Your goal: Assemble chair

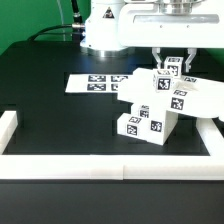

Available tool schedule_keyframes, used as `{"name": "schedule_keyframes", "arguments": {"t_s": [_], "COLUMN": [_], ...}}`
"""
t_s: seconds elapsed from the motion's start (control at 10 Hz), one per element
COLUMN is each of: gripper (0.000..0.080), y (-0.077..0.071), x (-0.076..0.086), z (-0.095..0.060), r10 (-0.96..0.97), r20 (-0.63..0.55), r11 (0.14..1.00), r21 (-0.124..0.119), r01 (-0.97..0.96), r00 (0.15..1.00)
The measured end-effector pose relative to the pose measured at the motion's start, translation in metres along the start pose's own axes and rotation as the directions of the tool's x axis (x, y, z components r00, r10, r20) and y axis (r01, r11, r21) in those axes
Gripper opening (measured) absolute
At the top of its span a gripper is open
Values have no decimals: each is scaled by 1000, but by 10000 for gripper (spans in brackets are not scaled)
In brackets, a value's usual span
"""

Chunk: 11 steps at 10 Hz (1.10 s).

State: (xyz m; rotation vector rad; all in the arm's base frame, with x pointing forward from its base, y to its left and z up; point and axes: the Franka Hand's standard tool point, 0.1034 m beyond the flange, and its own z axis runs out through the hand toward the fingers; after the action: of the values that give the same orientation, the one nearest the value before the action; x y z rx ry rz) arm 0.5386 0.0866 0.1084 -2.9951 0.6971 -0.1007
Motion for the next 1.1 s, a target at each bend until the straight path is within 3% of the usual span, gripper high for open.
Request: {"name": "schedule_keyframes", "arguments": {"t_s": [0.7, 0.8, 0.9, 1.0, 1.1], "gripper": [271, 338, 338, 549, 549], "y": [-5, -5, -5, -5, -5], "x": [-2, -3, -2, -2, -2], "z": [0, 0, 0, 0, -1], "r10": [400, 439, 417, 389, 380], "r20": [10, 13, 13, 13, 15], "r11": [917, 898, 909, 921, 925], "r21": [13, 14, 14, 15, 14], "r01": [-400, -439, -417, -389, -381], "r00": [917, 899, 909, 921, 925]}}
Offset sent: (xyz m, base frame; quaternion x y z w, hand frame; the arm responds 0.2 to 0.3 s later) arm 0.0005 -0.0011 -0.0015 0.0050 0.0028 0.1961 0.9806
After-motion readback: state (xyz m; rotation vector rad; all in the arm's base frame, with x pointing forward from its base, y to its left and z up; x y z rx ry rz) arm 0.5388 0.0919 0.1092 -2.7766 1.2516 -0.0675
